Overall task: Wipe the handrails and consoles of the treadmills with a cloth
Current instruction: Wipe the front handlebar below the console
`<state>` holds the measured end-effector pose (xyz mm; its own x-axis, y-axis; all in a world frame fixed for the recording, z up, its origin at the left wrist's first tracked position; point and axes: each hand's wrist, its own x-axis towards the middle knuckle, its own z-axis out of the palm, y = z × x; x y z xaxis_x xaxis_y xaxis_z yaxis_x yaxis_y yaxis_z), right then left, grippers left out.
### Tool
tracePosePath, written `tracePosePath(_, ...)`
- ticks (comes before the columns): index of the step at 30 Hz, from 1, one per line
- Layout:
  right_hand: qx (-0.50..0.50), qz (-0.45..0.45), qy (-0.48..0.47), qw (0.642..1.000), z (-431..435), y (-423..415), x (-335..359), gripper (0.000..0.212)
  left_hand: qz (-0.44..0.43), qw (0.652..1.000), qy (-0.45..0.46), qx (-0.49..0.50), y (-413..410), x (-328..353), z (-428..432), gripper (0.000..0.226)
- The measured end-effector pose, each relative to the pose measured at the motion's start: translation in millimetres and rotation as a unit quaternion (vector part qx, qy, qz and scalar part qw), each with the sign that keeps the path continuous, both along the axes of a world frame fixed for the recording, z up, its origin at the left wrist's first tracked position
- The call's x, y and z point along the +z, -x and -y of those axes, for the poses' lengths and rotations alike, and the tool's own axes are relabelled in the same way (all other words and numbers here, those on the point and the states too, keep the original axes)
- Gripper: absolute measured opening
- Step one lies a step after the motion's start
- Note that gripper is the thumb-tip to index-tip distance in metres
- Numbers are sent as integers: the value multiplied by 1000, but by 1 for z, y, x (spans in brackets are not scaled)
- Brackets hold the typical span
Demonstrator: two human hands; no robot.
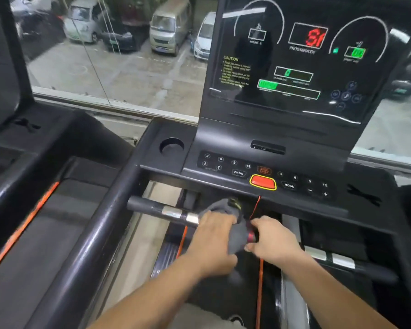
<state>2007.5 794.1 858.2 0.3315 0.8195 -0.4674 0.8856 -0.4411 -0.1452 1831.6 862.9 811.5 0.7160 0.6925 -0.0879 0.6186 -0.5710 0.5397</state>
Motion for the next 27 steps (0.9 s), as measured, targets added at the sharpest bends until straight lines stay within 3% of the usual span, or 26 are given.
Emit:
tracePosePath(2, 7, 19, -14, 1000, 3, -2, -2, 34, 11, 999, -9, -45, -10, -9, 4, 57)
tracePosePath(5, 9, 24, -29, 999, 5, -8, -5, 38, 6, 995, -52, -85, 25, -13, -29, 60)
tracePosePath(8, 10, 26, -42, 999, 7, -10, -8, 39, -6, 997, -73, -8, 75, -6, -66, 42)
tracePosePath(12, 14, 26, -52, 998, 8, -9, -12, 33, -89, 991, -75, 72, 78, 2, -76, 45)
tracePosePath(15, -4, 9, -44, 999, 5, -10, -10, 30, -117, 988, -100, 7, 31, -4, -48, 92)
tracePosePath(17, -17, 6, -44, 999, 3, -10, -7, 22, -135, 982, -110, -67, -11, -4, -17, 104)
tracePosePath(20, -15, 17, -38, 999, 0, -9, -6, 11, -116, 980, -122, -107, -43, -4, 6, 91)
tracePosePath(23, -30, 20, -23, 999, -4, -9, -7, 12, -56, 979, -119, -153, -12, -10, -15, 85)
tracePosePath(27, -57, 7, -14, 998, -5, -10, -9, 26, -12, 993, -104, -61, 59, -7, -64, 69)
